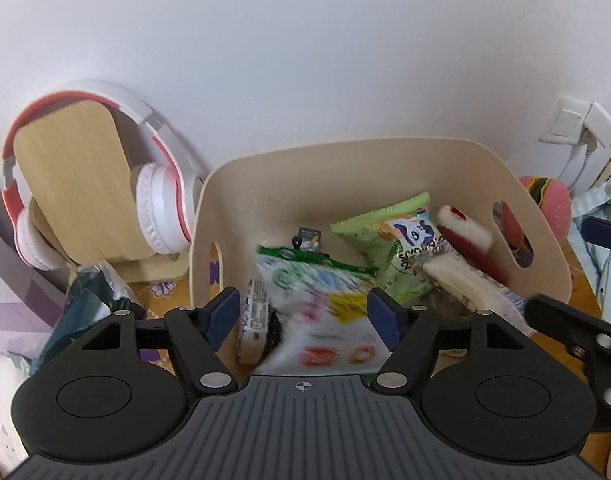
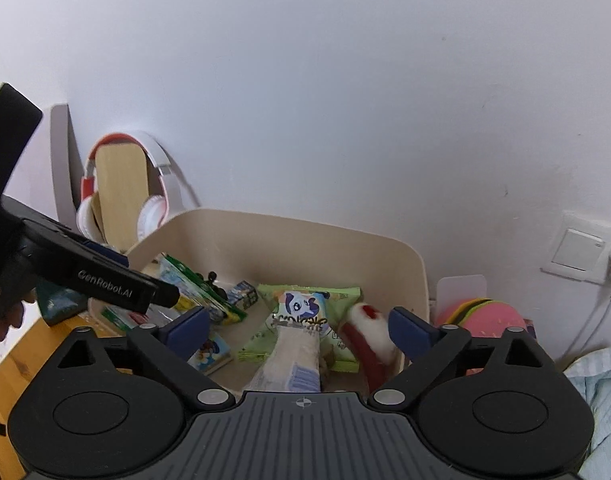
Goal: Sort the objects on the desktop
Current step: 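Carry the bag and plush toy over the basket and open both grippers, then grasp the small black square box with the right gripper while the left grasps the brown claw clip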
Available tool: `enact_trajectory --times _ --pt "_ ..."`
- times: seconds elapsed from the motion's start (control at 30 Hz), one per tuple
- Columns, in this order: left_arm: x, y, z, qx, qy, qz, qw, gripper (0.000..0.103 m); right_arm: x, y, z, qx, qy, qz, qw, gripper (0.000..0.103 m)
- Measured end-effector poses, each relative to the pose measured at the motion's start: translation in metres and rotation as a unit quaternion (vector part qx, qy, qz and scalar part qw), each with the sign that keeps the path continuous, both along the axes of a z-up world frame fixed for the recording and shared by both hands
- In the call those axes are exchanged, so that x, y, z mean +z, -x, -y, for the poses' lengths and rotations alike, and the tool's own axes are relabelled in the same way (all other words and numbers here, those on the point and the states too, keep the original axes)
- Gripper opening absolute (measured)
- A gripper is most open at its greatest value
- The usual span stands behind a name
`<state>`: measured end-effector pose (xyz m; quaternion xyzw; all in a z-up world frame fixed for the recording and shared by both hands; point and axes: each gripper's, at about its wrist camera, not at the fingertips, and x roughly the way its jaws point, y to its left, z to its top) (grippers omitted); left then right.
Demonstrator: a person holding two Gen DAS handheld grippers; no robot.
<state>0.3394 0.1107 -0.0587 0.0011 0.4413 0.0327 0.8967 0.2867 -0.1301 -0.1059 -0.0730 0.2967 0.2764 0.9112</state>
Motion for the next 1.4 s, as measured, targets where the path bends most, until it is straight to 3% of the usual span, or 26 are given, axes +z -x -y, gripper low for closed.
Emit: enact_trajectory --times 0.13,0.37,0.53,0.67,0.97,1.4 --pt "0.001 0.007 0.002 -0.002 -0.014 -0.002 0.9999 0.073 0.005 0.016 0.011 0.002 0.005 0.006 1.0 0.1" --pt "0.012 0.026 -0.006 0.003 0.002 0.018 0.9998 0.073 0.006 0.034 0.031 -0.007 -0.003 0.002 1.0 0.1" --pt "0.017 0.062 0.004 -0.052 0.014 0.013 0.9985 0.073 -0.006 0.054 0.042 0.013 -0.001 -0.02 1.0 0.1" --pt "0.001 0.09 0.019 -0.109 0.024 -0.017 0.9936 0.073 -0.026 0.072 0.048 0.044 0.021 -0.051 0.997 0.1" --pt "-0.058 0.135 0.064 -0.228 0.019 -0.086 0.9698 0.073 -0.069 0.101 0.046 0.089 0.065 -0.092 0.99 0.091" --pt "-0.097 0.142 0.104 -0.353 -0.02 -0.089 0.9312 0.073 -0.093 0.096 0.041 0.109 0.066 -0.111 0.986 0.081"
